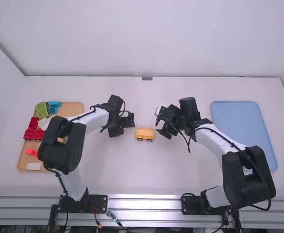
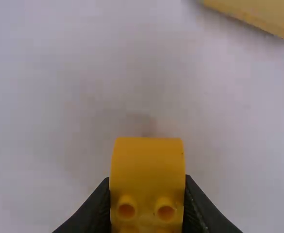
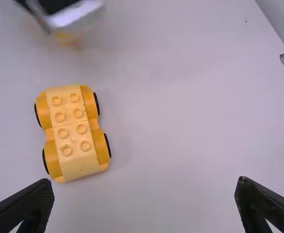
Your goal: Assemble lego blocks to make yellow taxi
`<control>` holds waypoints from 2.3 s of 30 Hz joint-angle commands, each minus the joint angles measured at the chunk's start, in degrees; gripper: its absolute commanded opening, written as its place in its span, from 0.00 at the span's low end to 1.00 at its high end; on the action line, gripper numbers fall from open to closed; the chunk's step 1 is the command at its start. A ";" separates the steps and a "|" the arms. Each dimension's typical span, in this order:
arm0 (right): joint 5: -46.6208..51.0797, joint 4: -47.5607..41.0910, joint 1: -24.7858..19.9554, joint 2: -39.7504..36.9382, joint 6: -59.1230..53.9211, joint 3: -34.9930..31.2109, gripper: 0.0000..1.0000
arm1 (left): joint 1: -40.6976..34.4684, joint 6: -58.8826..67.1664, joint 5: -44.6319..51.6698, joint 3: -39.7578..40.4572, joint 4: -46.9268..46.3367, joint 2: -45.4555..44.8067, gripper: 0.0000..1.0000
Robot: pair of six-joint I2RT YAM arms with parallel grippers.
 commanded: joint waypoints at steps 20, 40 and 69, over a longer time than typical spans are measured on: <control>-0.46 -2.23 -0.59 -1.36 0.35 -0.22 0.99 | 0.57 12.66 8.98 -8.04 12.44 -3.06 0.11; -9.86 -0.07 -0.48 -0.81 -0.15 -0.28 0.99 | 7.63 13.79 26.82 -6.23 11.30 -7.04 0.99; -26.75 14.12 0.13 19.85 -3.13 -0.26 0.99 | 20.20 14.97 55.93 -8.35 17.11 6.71 0.99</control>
